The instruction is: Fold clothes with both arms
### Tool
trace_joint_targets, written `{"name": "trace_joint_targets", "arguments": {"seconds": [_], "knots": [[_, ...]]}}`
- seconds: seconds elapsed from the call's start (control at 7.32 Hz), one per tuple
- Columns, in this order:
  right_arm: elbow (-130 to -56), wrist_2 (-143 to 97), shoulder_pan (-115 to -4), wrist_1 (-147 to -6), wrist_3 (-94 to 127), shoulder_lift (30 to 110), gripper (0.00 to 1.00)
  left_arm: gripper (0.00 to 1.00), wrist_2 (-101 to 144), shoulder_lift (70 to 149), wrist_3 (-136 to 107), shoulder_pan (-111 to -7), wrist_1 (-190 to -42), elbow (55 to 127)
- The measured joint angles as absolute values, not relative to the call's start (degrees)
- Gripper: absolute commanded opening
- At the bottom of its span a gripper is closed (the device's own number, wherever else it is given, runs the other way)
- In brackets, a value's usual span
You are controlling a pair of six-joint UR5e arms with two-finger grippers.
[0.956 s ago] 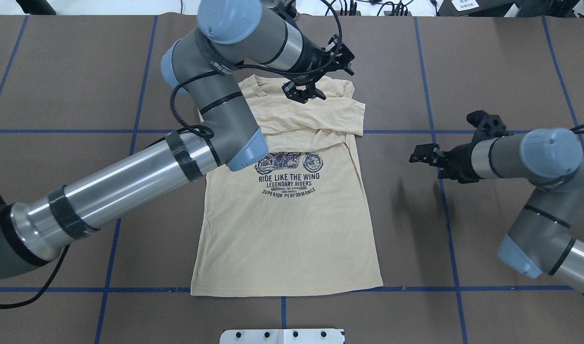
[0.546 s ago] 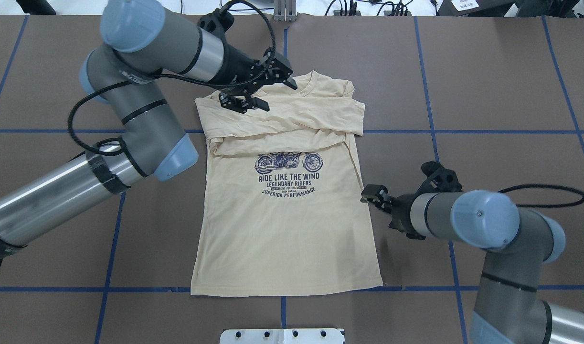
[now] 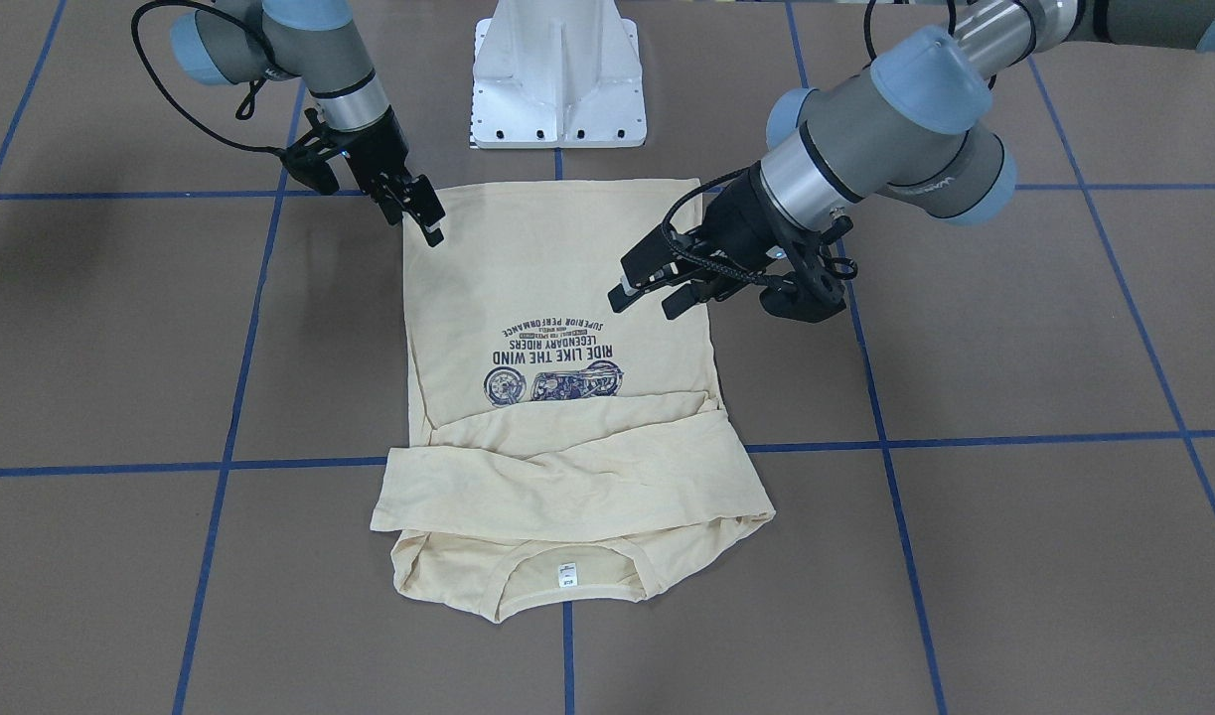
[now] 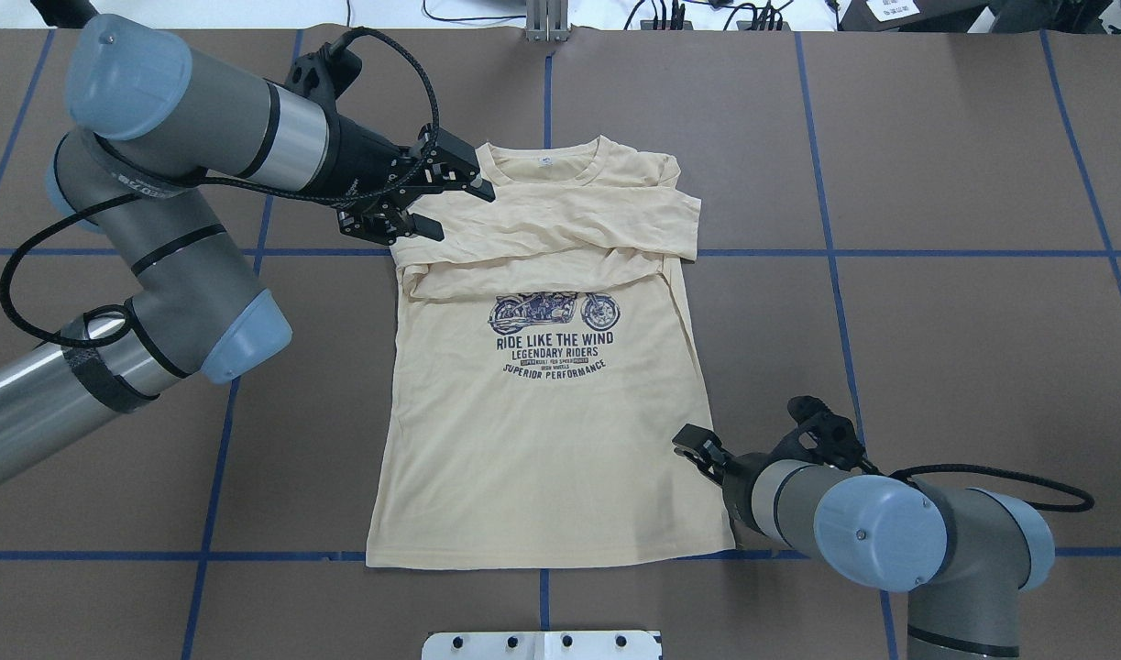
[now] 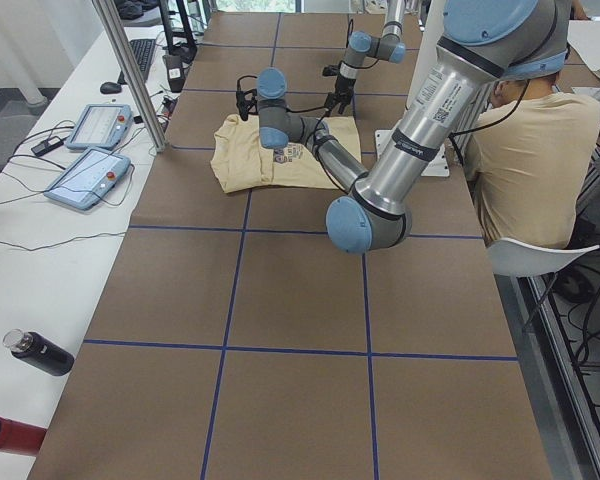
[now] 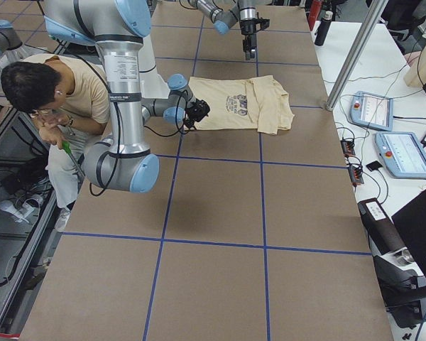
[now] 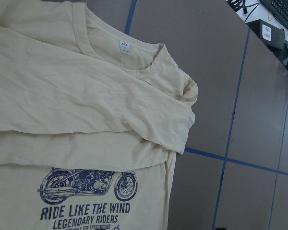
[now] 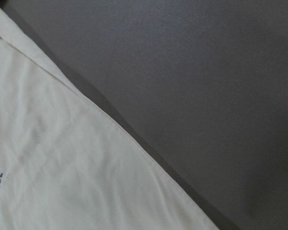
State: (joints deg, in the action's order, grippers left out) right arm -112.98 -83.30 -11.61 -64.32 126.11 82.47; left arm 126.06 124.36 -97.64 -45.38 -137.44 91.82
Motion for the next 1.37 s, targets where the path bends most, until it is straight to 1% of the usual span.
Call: {"name": "trace_joint_targets", "arguments": {"seconds": [0.14, 0.41, 0.55, 0.96, 1.37], "knots": [[-113.96, -82.95, -10.55, -66.83, 127.13, 82.61, 0.96, 0.84, 126.04, 124.13, -97.64, -45.34, -137.45, 91.91], [-116.68, -82.90, -8.67, -72.68, 127.95, 82.70, 0.90, 0.85, 126.03, 124.05, -97.72, -45.22, -137.46, 91.83], [-117.47, -82.96, -8.09, -73.85, 128.81, 82.86, 0.89, 0.85, 126.04, 124.05, -97.78, -45.16, -137.46, 91.83], [-117.79, -83.07, -7.35, -74.50, 130.28, 83.15, 0.88, 0.87, 126.03, 124.02, -97.75, -45.09, -137.52, 91.87], [-117.69, -83.16, -6.86, -74.59, 130.42, 83.23, 0.85, 0.88, 125.98, 123.96, -97.66, -45.09, -137.58, 92.00]]}}
